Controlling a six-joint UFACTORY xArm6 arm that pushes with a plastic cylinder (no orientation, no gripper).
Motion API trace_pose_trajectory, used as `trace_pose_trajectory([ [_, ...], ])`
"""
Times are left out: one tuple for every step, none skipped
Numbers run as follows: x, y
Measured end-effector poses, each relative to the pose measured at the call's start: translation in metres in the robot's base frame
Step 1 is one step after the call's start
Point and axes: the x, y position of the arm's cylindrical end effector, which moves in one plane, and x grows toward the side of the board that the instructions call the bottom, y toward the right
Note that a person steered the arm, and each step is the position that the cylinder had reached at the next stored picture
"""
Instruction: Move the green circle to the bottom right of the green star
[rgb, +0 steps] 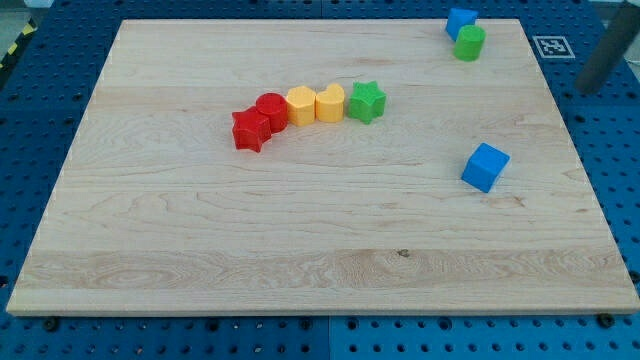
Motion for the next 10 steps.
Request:
trace_pose_trajectory([
  [-0.064,-0.042],
  [-0.080,-0.049],
  [-0.097,-0.074],
  [-0.099,-0.106],
  [-0.094,-0.127],
  [-0.076,-0.130],
  [-0.047,-0.130],
  [-0.016,-0.130],
  [0.021,-0.130],
  [0.039,-0.125],
])
